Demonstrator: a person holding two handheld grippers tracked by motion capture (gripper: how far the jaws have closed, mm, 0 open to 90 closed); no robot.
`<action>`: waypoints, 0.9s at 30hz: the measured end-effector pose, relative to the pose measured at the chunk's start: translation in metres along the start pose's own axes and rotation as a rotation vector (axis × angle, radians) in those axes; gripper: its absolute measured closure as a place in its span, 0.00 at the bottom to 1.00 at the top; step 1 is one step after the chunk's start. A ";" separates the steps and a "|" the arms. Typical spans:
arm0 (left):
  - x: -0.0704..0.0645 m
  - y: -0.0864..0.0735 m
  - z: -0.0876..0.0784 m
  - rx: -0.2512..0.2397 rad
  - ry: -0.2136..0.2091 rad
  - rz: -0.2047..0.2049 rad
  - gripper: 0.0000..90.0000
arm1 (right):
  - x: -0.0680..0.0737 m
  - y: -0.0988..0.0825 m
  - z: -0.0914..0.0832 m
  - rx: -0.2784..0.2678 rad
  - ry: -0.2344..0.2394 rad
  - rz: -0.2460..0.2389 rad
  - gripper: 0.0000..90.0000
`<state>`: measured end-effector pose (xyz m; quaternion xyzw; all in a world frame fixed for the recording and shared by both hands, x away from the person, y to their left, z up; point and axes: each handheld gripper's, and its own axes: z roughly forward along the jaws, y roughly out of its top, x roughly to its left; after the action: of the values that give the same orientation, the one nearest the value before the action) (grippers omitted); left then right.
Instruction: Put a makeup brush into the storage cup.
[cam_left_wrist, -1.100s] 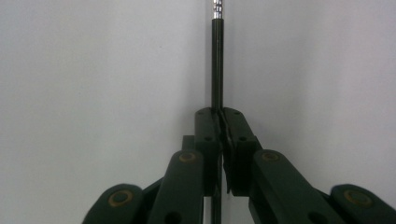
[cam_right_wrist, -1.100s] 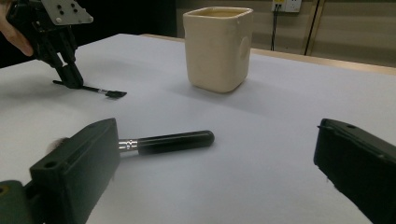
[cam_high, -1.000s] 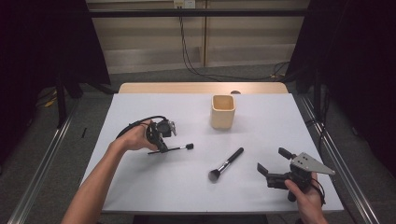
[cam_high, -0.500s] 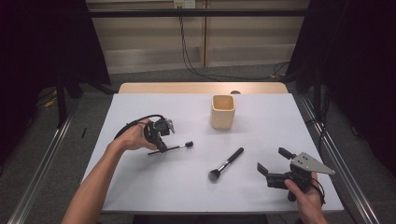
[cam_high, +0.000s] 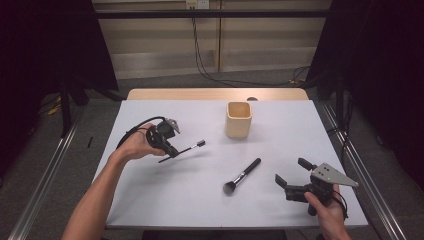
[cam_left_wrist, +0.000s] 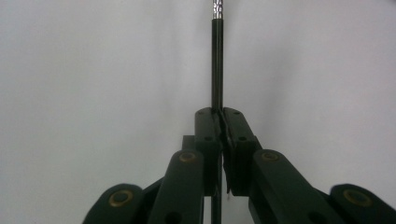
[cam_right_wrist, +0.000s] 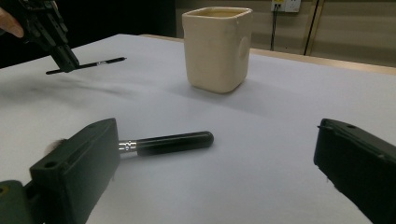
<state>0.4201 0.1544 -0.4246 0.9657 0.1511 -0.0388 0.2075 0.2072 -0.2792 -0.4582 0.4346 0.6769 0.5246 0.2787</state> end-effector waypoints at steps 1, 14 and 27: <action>0.000 -0.001 -0.001 -0.015 -0.001 -0.008 0.95 | 0.000 0.000 0.000 0.000 -0.002 0.002 0.00; -0.003 -0.026 -0.013 -0.193 0.040 -0.124 0.95 | 0.000 0.000 0.000 0.001 -0.006 0.001 0.00; -0.014 -0.045 -0.020 -0.328 0.063 -0.172 0.95 | 0.000 0.000 0.000 0.000 -0.006 -0.001 0.00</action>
<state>0.3936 0.1983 -0.4219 0.9032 0.2439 -0.0012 0.3531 0.2074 -0.2788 -0.4581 0.4361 0.6763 0.5231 0.2809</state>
